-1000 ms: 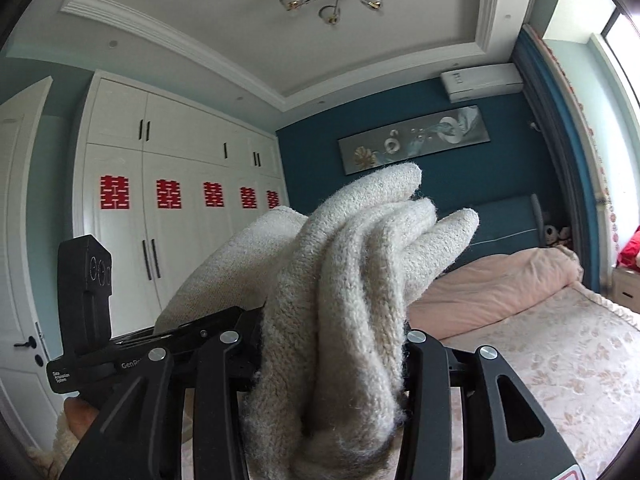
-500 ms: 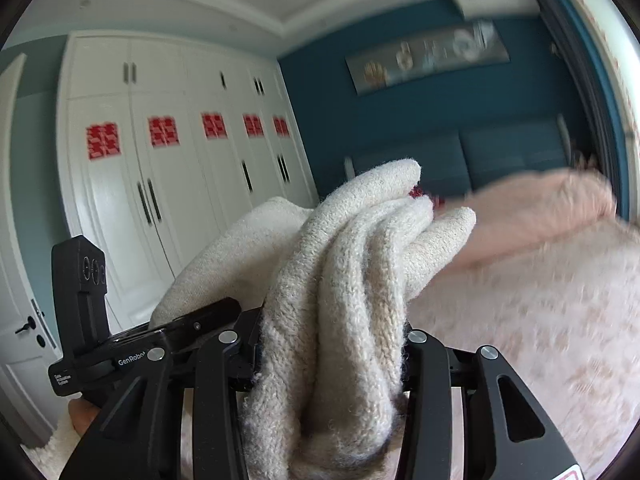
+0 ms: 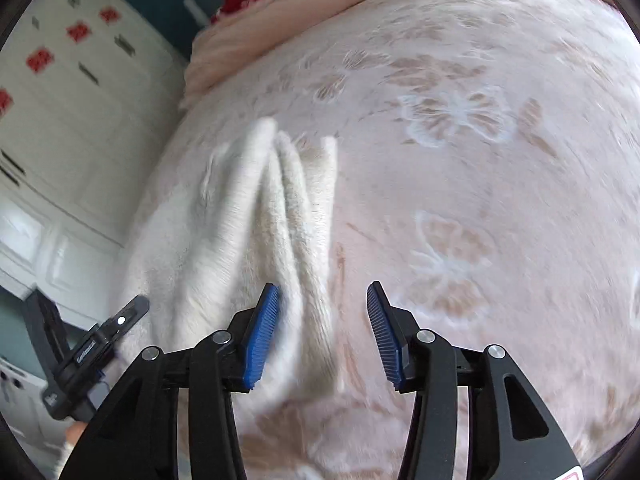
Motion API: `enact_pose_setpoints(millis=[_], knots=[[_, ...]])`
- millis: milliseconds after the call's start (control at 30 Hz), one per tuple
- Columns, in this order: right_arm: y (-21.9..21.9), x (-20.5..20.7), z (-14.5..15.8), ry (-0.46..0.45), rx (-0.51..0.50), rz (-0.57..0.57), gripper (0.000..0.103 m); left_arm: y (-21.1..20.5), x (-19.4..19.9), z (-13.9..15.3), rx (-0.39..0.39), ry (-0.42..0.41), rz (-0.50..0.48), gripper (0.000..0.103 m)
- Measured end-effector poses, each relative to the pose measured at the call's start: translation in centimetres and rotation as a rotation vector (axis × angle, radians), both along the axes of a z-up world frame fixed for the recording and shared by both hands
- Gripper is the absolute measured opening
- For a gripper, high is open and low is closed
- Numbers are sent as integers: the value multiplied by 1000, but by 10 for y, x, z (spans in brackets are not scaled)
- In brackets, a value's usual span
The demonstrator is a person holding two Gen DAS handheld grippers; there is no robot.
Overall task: Fold small clothes
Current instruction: 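Lower the sweater bundle onto the bed and open both tools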
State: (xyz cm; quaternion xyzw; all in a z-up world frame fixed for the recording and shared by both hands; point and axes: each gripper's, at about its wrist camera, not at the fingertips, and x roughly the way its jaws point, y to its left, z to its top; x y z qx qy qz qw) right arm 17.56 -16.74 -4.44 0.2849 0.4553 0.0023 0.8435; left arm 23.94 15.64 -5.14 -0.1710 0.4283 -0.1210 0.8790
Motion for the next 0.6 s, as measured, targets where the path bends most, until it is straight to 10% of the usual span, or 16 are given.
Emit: enact_pose_setpoints(millis=[233,433,600], knots=[[61,18,67,-144,-72,211,11,-12,-21,74,92,-158,-16,65],[98,47,-9,123,-198,322,2,-47,-6,23,218,-7,-69,65],[81,38,28,17,-160,264,18,-42,-19,26,239,-60,-84,69]])
